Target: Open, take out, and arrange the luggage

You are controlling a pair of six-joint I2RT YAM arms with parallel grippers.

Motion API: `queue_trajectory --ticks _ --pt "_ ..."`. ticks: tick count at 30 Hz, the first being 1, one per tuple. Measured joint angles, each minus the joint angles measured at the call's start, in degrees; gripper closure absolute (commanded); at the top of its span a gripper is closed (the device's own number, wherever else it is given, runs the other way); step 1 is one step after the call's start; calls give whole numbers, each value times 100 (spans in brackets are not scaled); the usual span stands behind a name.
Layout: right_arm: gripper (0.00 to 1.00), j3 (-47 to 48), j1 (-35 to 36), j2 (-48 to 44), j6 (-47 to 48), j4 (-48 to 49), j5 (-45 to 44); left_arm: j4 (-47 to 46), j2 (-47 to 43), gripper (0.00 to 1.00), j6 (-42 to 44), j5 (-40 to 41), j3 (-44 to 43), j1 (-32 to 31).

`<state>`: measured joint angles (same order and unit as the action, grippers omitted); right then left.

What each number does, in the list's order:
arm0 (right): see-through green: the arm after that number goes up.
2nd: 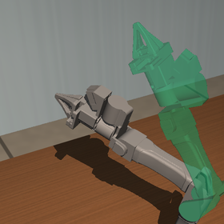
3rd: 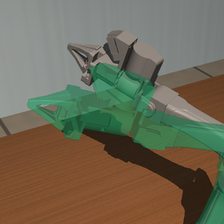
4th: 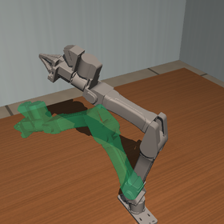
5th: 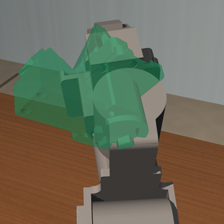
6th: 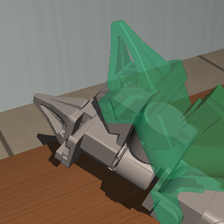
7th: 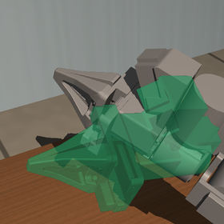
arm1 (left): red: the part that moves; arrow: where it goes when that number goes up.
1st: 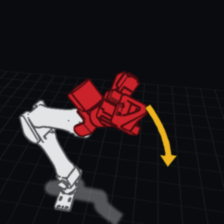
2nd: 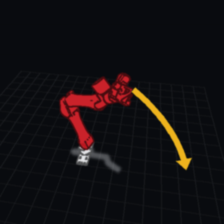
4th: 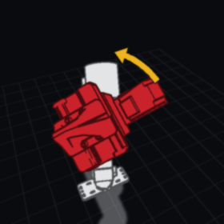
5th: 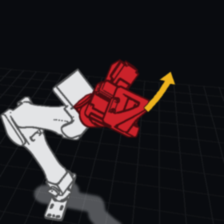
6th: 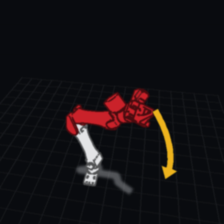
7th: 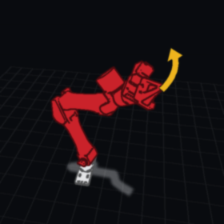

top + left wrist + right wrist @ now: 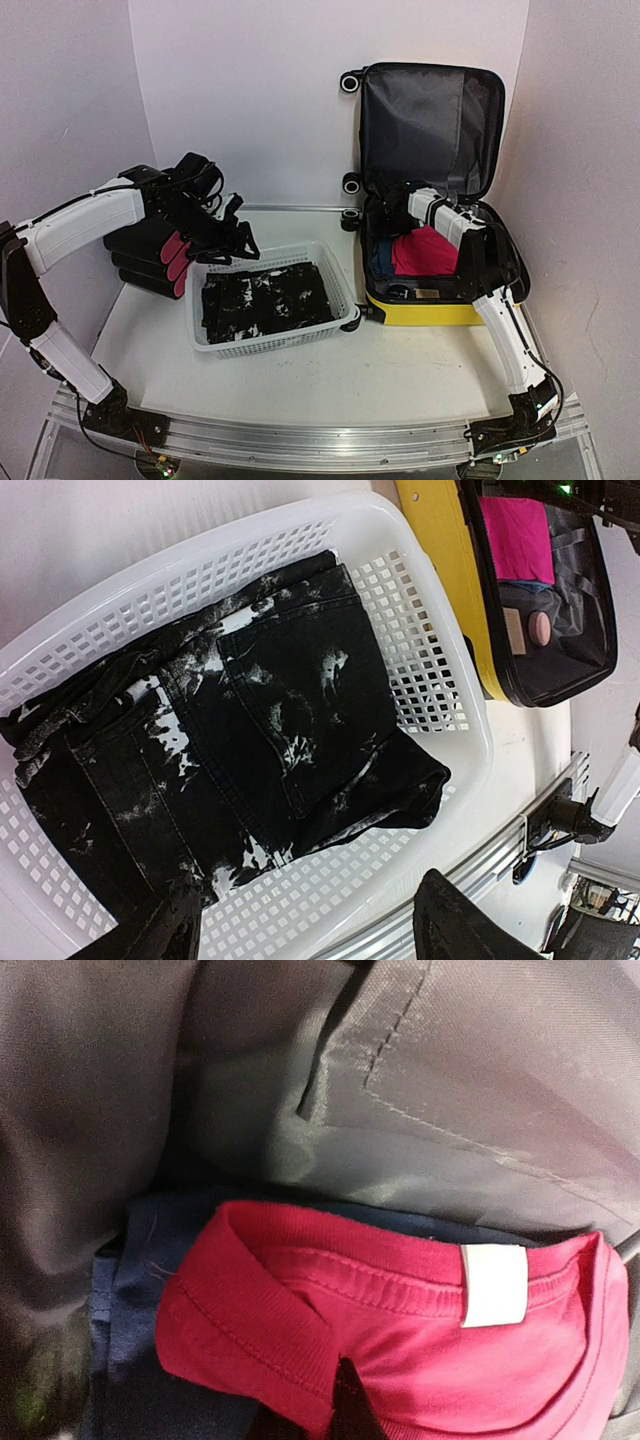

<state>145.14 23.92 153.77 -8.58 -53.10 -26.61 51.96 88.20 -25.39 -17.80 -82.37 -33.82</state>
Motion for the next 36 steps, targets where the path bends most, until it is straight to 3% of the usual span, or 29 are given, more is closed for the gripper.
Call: queue_trajectory --ticks 7,18,28,36 --pt "100 -468 -192 -404 -39 98 802 4 74 27 11 0 -55 0" --pt "100 -1912 -616 -1853 -109 304 2262 2 369 27 68 -11 -319 0" --pt "100 -2636 -1051 -2439 -400 647 3888 0 518 27 142 -24 -584 0" --pt "100 -3512 -1311 -3556 -785 852 4955 -2 793 27 140 -35 -881 0"
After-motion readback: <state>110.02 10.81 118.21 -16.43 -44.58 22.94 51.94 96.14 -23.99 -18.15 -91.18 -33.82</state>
